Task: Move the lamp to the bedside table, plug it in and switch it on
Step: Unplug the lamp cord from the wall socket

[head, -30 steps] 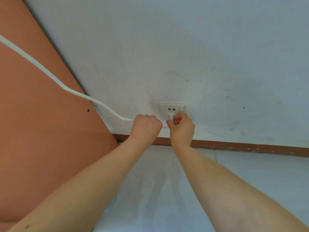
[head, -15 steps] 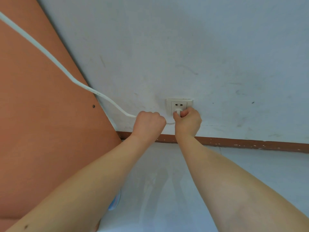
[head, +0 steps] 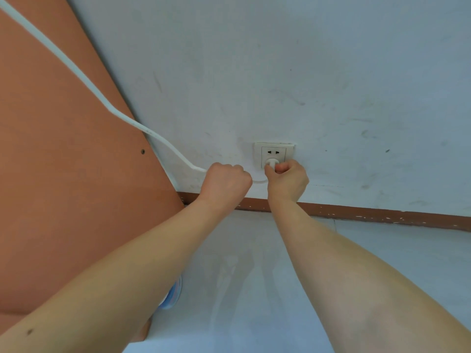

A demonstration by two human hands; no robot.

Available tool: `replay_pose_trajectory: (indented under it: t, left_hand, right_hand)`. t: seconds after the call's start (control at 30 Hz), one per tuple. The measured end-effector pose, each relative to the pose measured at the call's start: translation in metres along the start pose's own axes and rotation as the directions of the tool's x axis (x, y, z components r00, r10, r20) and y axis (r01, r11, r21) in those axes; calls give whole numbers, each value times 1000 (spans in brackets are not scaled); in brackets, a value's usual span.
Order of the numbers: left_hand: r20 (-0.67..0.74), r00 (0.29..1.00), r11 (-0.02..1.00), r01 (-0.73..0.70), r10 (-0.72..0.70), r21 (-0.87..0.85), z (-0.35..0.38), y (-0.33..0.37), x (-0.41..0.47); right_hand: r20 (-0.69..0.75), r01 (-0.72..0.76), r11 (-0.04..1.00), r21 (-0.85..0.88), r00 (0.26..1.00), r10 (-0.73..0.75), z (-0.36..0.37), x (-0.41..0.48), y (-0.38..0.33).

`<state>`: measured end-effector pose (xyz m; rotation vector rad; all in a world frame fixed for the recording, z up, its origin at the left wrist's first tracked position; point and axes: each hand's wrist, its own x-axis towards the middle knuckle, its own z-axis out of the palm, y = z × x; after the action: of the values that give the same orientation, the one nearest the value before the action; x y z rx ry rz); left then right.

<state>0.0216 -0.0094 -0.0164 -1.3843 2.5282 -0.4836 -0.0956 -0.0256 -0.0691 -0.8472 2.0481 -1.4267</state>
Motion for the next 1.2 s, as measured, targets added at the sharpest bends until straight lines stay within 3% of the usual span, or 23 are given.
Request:
replay_pose_trajectory:
  t: [0.27, 0.4, 0.57, 0.87, 1.2]
  left_hand:
    - [19, 1000, 1000, 20, -20, 7, 7, 0, -6]
    - [41, 999, 1000, 21, -21, 0, 9, -1, -21]
    - [9, 997, 997, 79, -79, 21, -3, 1, -25]
    - [47, 992, 991, 110, -114, 71, -18, -1, -26]
    - [81, 968, 969, 243, -239, -50, -23, 6, -14]
  right_hand:
    - [62, -21, 999, -38, 998, 23, -2, -25, 21]
    - [77, -53, 998, 30, 996, 51, -8, -36, 28]
    - [76, 21, 996, 92, 997, -28, -18, -24, 11]
    - [34, -55, 958, 282, 998, 47, -28, -29, 0]
    - [125, -105, 933, 345, 990, 66, -42, -29, -28]
